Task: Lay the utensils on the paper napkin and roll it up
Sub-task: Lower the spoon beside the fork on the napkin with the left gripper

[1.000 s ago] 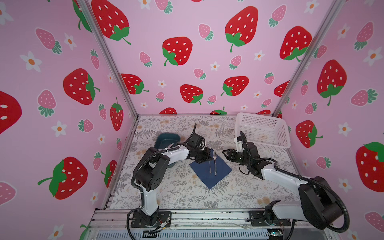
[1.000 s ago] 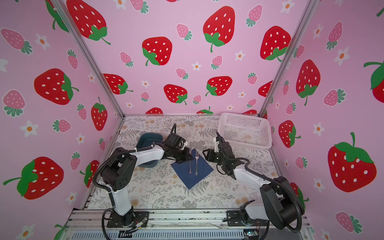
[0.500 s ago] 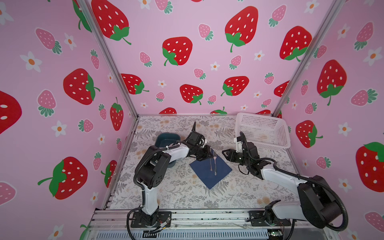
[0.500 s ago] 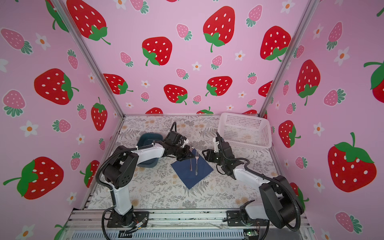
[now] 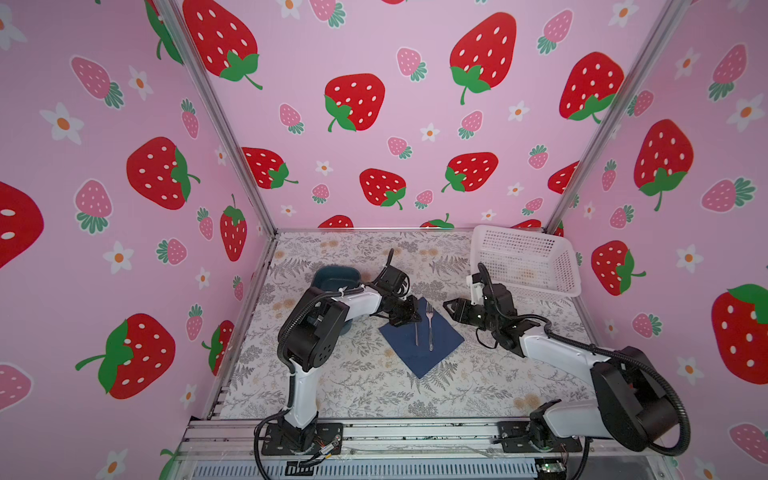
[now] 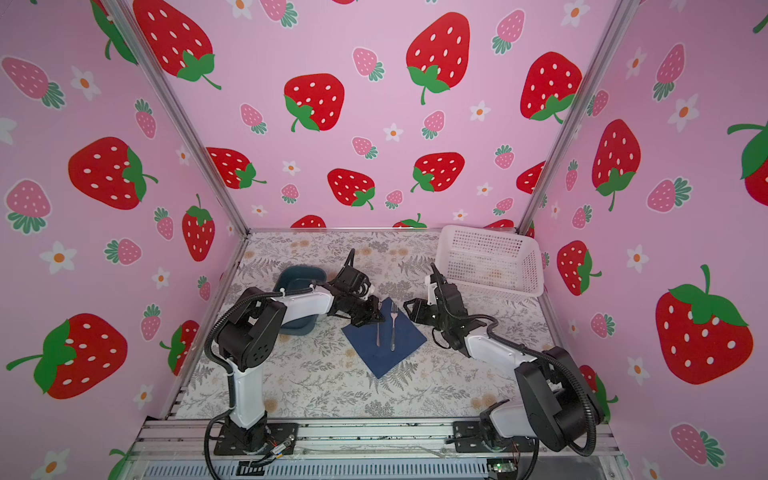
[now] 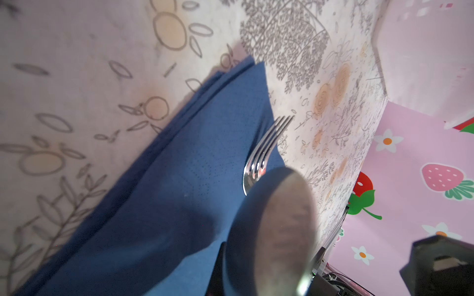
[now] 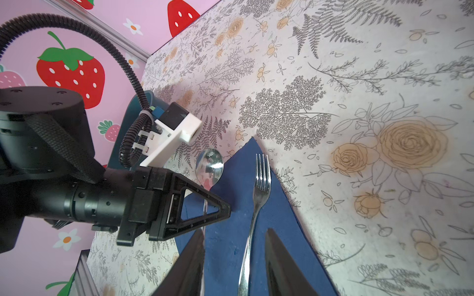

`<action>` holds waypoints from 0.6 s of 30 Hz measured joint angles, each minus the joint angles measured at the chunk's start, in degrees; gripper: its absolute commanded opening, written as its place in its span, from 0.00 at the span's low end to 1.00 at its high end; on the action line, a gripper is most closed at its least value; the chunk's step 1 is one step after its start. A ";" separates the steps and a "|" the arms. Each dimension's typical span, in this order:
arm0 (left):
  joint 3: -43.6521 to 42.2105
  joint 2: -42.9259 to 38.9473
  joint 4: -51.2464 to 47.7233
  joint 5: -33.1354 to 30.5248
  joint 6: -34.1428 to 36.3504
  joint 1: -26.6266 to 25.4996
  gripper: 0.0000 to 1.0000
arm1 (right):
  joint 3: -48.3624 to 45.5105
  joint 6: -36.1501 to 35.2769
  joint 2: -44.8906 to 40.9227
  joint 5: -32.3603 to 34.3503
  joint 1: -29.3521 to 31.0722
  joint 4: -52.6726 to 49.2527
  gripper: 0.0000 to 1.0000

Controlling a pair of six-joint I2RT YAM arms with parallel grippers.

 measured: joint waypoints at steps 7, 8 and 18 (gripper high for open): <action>0.22 0.81 -0.44 -1.01 0.61 -0.68 0.03 | 0.00 0.00 0.00 0.00 -0.04 0.00 0.42; 0.26 1.03 -0.44 -1.14 0.72 -0.76 0.04 | 0.00 0.00 0.02 -0.02 -0.04 0.00 0.42; 0.48 1.42 -0.57 -1.95 1.97 -0.96 0.14 | 0.00 0.02 0.55 -0.28 -0.04 0.00 0.42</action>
